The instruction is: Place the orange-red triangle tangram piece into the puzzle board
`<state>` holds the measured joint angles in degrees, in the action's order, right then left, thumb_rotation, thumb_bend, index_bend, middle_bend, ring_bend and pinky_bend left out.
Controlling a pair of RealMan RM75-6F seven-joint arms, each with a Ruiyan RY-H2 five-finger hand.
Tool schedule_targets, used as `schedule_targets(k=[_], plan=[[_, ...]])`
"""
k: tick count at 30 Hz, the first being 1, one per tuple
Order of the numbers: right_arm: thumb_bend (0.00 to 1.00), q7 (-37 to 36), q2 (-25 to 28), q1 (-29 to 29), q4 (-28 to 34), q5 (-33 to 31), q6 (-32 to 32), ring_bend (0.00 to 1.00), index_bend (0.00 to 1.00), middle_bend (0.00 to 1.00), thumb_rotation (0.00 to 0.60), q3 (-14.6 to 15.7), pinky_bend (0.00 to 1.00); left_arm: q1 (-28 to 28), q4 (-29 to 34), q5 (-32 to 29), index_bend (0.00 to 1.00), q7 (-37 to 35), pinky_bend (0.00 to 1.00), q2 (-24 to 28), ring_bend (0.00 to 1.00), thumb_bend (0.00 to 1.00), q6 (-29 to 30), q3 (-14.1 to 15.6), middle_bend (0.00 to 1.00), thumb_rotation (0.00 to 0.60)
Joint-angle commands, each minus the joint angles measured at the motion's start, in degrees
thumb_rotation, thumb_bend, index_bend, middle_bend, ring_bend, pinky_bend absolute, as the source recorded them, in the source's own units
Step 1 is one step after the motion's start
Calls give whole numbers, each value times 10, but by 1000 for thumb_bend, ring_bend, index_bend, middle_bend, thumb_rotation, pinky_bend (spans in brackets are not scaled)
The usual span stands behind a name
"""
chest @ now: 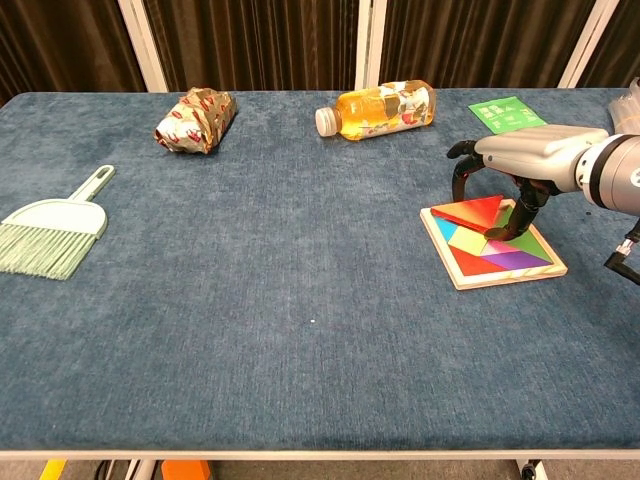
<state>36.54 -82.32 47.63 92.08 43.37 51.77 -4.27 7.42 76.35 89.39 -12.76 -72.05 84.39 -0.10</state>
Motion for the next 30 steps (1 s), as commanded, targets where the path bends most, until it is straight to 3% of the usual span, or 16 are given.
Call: schedule_targets(k=[1,30], plan=[[227,3,1,1,3,-5,5,0,527,0,600,2,0,0,0,0,156,0,173,0,50,0,1,0,117,600],[225,25,-13,-2,40,-48,67,0,552,0,600,1,0,1,-4,3,156,-8,173,-1,50,0,0,1,118,600]])
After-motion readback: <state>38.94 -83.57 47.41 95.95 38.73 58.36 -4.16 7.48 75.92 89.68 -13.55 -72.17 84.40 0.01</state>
